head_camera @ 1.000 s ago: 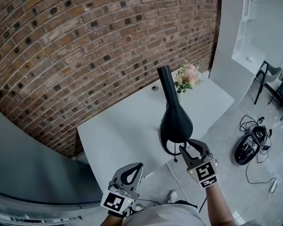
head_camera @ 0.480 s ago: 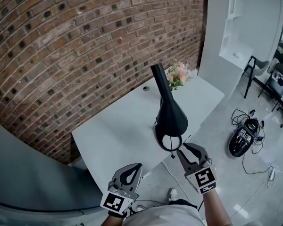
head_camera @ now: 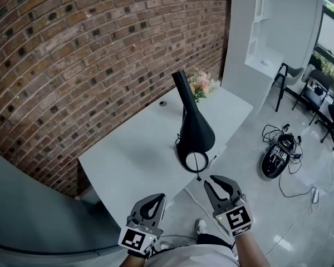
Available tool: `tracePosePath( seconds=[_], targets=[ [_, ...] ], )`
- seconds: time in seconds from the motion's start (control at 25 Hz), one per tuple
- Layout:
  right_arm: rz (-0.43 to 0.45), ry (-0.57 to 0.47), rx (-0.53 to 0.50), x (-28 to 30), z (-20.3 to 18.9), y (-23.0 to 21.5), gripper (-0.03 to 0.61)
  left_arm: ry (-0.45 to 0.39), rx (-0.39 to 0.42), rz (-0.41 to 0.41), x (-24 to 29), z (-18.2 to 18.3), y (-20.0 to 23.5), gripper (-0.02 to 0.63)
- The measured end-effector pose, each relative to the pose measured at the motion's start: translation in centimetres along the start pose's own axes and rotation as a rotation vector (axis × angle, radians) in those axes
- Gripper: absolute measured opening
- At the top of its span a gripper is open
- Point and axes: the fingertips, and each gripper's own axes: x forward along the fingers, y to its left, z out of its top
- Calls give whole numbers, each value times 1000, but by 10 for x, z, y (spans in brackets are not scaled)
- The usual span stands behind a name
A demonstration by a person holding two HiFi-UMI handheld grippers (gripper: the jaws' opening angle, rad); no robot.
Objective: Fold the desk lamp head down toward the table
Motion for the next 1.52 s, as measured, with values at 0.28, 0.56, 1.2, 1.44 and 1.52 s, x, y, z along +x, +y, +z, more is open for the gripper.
tracePosePath(
  seconds=[0.28, 0.56, 1.2, 1.44, 1.52],
  targets=[
    [-31, -34, 26, -26, 15, 19, 59, -23, -36, -7, -18, 0, -7, 8],
    [-35, -33, 113, -49, 12, 26, 40, -55, -63, 3, -26, -3, -14, 8],
    [-71, -52, 233, -75, -1, 11, 28, -65, -110, -2, -23, -11, -32, 8],
    [-84, -43, 266, -69, 0, 30, 28, -29, -132, -14, -32, -29, -21, 8],
    [-92, -46, 266, -71, 2, 32, 26, -38, -126, -20, -31, -27, -20, 8]
  ],
)
